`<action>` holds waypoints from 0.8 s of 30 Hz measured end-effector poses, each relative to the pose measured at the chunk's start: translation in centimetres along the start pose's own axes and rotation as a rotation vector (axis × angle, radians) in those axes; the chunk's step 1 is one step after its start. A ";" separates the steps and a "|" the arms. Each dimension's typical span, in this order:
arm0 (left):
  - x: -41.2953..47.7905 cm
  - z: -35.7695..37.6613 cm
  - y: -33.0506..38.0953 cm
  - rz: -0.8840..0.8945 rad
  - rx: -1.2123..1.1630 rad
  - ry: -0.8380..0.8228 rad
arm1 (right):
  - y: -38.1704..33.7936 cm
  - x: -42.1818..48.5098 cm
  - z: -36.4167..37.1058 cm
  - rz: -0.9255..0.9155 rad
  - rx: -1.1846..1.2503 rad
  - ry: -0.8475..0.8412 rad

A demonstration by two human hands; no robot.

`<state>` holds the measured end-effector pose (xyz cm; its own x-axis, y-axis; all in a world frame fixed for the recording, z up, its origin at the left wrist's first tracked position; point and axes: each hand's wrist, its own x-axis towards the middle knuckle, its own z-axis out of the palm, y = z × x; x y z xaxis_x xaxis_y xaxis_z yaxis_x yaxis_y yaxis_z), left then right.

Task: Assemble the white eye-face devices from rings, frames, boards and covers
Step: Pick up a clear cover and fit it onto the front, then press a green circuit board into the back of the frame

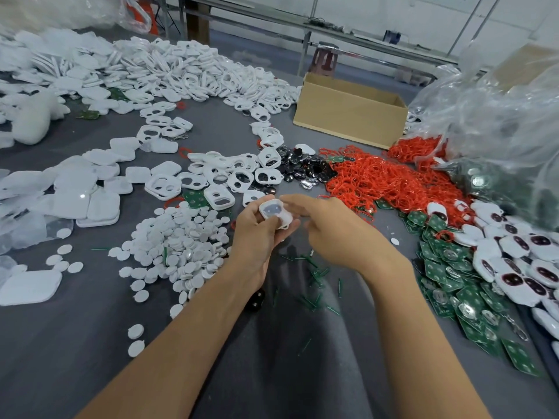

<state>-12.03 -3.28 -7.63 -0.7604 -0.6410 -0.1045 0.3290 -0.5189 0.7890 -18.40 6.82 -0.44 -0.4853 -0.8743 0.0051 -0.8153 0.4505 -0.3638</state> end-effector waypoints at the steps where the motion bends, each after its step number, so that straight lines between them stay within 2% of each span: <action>1: 0.0 0.1 0.1 -0.007 -0.009 0.010 | 0.3 0.0 -0.3 0.008 0.031 0.029; 4: 0.0 0.2 0.4 -0.061 -0.071 0.047 | 2.1 -0.5 -1.6 0.093 0.049 0.183; 9: -0.2 0.3 0.8 -0.102 -0.099 0.044 | 6.5 -1.6 -2.9 0.401 0.061 0.399; 16: -0.7 0.7 1.1 -0.131 -0.077 0.006 | 11.4 -4.3 -3.1 0.804 0.064 0.420; 24: -1.9 1.2 0.6 -0.177 -0.036 -0.063 | 12.8 -5.1 -3.4 0.850 0.064 0.268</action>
<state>-11.07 -1.66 -6.23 -0.8414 -0.5018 -0.2005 0.2061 -0.6410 0.7394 -27.42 17.65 -1.94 -0.9818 -0.1744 -0.0753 -0.1312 0.9090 -0.3955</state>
